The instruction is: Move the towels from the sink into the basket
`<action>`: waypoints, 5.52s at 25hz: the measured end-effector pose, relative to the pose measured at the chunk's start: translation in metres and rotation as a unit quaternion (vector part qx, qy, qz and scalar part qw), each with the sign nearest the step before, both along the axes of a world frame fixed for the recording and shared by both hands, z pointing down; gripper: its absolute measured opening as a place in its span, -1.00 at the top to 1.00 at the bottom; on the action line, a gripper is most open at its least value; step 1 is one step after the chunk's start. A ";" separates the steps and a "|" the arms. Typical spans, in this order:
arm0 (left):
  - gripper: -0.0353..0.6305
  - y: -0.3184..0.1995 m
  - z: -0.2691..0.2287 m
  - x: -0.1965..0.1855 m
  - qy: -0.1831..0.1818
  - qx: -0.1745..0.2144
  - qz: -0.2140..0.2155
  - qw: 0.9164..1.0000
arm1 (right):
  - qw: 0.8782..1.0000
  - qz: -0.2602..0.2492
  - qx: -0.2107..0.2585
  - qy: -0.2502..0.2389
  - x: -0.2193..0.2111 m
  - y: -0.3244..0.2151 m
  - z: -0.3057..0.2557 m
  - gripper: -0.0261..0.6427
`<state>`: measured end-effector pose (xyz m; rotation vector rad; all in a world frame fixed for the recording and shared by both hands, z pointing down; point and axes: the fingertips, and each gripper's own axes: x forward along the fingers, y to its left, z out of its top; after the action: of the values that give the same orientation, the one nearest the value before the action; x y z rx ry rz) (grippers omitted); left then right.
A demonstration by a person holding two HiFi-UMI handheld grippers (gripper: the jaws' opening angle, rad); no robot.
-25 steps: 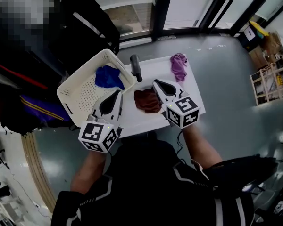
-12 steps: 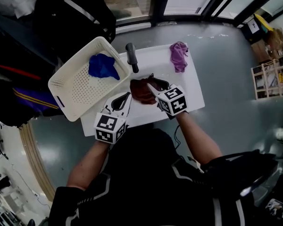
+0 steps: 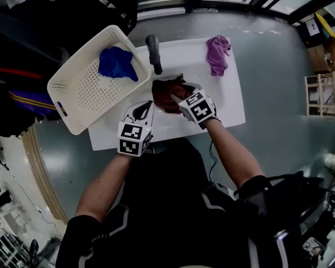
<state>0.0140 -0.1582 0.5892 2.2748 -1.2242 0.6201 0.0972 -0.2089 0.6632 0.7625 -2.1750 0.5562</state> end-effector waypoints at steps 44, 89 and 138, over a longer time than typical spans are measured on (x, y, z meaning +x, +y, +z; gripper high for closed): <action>0.88 -0.001 0.016 0.010 -0.059 -0.015 -0.061 0.996 | 0.967 -0.207 -0.038 0.145 0.010 0.018 0.122 0.58; 0.88 0.019 -0.189 -0.113 0.065 0.169 -0.099 0.978 | 0.982 -0.121 0.115 -0.088 -0.106 0.038 -0.230 0.61; 0.88 -0.003 -0.165 -0.314 0.050 0.145 -0.252 0.955 | 0.957 -0.273 0.034 0.094 -0.338 -0.052 -0.050 0.59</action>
<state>-0.3004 -0.1616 0.4245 2.0466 -1.8507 0.1403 -0.2409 -0.2611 0.6134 0.2095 -2.1064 0.1167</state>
